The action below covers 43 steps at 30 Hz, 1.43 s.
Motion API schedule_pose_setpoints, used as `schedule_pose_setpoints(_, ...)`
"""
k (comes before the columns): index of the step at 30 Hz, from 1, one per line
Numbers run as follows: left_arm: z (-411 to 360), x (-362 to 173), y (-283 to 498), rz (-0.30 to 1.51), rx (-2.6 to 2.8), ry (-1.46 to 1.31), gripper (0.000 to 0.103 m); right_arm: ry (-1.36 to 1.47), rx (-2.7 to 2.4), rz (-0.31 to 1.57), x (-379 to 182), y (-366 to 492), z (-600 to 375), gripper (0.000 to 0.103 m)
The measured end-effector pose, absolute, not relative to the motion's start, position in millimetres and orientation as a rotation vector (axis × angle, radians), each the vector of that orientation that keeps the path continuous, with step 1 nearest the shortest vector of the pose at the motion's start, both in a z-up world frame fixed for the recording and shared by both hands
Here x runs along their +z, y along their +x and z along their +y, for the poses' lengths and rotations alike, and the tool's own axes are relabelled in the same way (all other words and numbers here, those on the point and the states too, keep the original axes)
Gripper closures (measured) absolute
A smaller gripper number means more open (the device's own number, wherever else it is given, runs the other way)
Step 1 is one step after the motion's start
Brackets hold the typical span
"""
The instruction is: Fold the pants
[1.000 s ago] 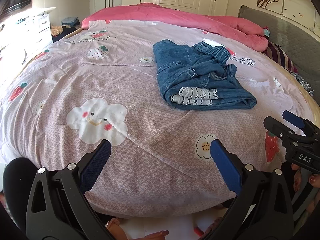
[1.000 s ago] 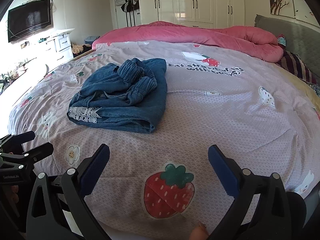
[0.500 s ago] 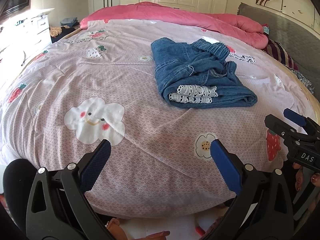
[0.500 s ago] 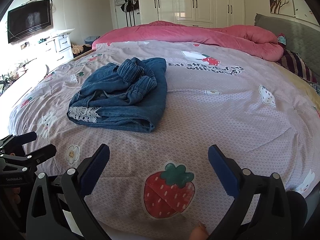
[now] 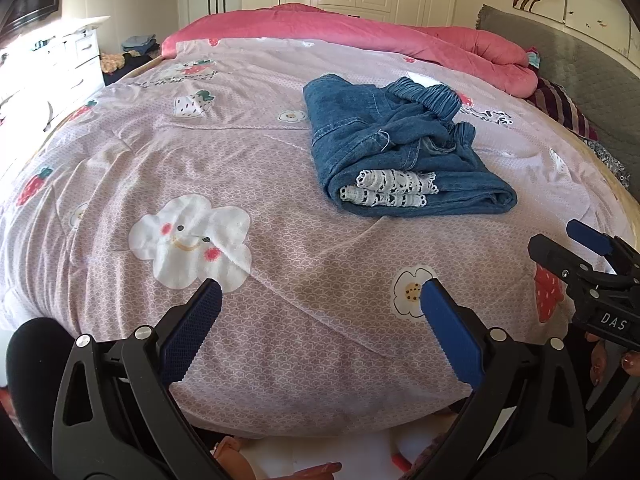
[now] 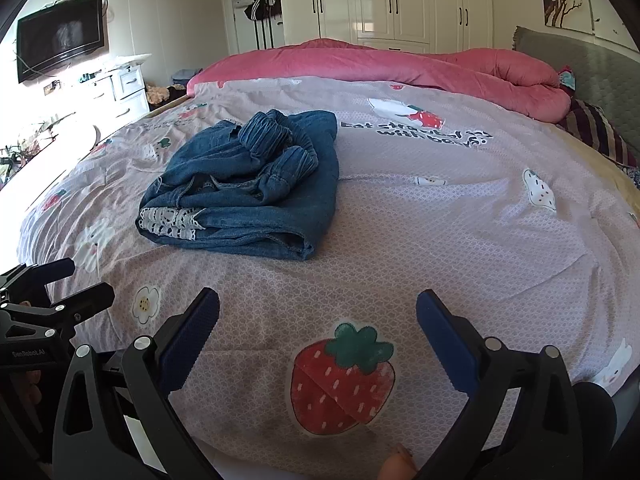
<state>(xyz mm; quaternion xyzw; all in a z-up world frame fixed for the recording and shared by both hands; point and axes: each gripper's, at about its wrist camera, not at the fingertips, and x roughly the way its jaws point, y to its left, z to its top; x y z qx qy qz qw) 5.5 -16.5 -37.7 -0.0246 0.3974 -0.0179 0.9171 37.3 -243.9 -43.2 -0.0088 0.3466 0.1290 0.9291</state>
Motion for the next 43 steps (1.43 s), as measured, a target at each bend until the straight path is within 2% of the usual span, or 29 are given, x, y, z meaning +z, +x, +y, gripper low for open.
schedule_pose_setpoints(27, -13.4, -40.9, 15.8, 0.859, -0.041, -0.09, 0.009, 0.003, 0.247, 0.729, -50.3, 48.8, -254.8, 0.004)
schedule_pose_setpoints(33, -9.2, -27.8, 14.9, 0.789, -0.015, -0.087, 0.009, 0.014, 0.214, 0.738, -55.5, 60.6, -268.3, 0.004)
schedule_pose_setpoints(38, 32.1, -21.9, 43.9, 0.847, 0.029, -0.17, 0.009, 0.087, 0.151, 0.724, -43.9, 76.8, -304.6, 0.004)
schedule_pose_setpoints(43, 116.7, -16.7, 102.0, 0.885, 0.199, -0.17, 0.009, 0.198, -0.037, 0.665, -20.8, 123.0, -394.6, 0.005)
